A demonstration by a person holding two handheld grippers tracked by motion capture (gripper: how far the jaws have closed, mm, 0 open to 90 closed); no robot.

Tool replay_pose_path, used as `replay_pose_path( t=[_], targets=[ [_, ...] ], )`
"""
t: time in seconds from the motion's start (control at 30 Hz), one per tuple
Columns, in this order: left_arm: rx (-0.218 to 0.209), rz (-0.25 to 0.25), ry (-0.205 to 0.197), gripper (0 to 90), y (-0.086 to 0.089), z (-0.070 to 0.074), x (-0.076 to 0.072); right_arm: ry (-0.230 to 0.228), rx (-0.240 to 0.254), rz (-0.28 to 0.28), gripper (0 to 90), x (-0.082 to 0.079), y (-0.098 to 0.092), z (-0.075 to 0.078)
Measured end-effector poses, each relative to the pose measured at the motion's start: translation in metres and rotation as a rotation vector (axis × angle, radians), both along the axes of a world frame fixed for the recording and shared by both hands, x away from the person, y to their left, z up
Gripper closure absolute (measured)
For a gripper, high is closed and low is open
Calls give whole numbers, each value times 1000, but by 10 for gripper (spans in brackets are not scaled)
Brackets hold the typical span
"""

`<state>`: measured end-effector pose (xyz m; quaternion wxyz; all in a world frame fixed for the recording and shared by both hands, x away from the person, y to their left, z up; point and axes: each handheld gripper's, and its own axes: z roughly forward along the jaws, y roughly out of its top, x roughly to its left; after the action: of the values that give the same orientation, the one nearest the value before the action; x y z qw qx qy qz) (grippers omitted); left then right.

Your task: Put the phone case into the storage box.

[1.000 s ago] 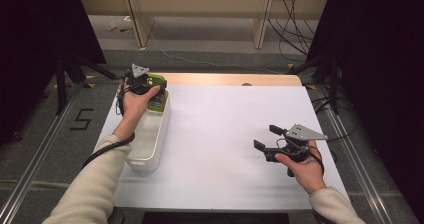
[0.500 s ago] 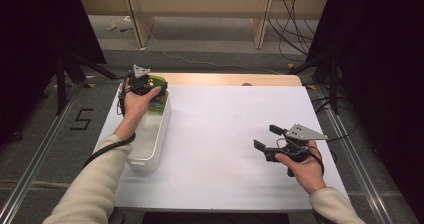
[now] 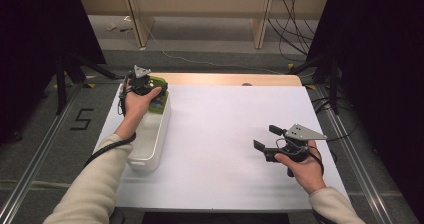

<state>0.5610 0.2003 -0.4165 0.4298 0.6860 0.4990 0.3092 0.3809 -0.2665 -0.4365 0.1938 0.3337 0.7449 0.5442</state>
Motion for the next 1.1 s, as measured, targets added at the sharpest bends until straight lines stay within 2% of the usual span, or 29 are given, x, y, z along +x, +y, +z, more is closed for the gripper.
replay_pose_path(
  t=[1.1],
  targets=[
    [3,5,28,147,-3,-1,6,-2,1,-2,159,1,0,0]
  ],
)
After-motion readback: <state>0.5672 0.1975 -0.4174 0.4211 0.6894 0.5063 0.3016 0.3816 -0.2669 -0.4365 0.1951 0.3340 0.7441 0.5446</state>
